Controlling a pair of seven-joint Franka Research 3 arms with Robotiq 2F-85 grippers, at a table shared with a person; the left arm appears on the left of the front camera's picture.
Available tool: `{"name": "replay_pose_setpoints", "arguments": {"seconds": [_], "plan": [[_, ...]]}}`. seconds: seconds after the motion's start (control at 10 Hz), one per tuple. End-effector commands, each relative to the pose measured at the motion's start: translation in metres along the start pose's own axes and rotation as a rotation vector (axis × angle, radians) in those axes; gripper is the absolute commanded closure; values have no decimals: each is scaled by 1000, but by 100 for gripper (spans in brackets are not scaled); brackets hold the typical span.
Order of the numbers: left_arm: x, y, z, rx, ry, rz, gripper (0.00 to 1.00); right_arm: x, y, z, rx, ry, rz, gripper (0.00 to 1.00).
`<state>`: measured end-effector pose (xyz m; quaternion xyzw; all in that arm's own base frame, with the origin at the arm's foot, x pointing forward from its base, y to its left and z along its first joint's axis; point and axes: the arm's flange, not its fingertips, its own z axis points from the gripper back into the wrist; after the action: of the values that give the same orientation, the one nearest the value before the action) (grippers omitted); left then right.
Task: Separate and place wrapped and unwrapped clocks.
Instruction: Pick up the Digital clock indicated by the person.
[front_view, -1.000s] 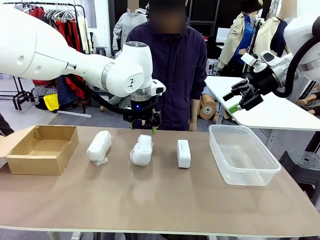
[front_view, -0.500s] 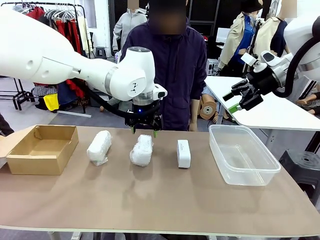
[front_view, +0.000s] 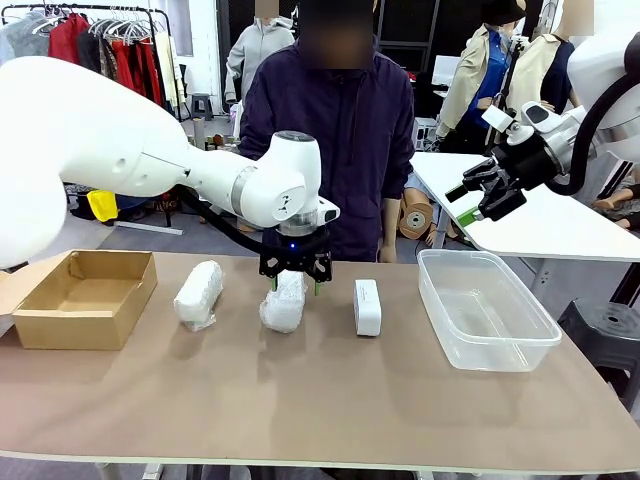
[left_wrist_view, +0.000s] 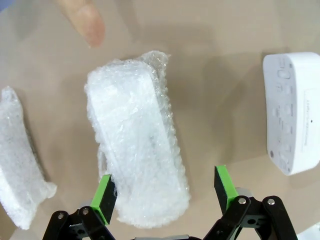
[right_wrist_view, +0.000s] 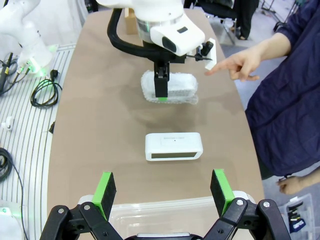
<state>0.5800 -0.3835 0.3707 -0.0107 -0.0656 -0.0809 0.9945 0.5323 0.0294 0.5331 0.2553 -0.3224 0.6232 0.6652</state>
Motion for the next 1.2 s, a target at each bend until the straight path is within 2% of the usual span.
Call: {"name": "replay_pose_setpoints", "arguments": {"seconds": [0.0,0.3,0.6,1.1], "plan": [[6,-5,-6,84,-9,60,0,1,1,1,0,-6,2,0],[8,1,-11,96,-37,87,0,1,1,1,0,-6,2,0],[13,7,-25,111,-16,114,0,1,1,1,0,-6,2,0],[8,11,-17,164,-23,117,100,1,1,1,0,-6,2,0]]}}
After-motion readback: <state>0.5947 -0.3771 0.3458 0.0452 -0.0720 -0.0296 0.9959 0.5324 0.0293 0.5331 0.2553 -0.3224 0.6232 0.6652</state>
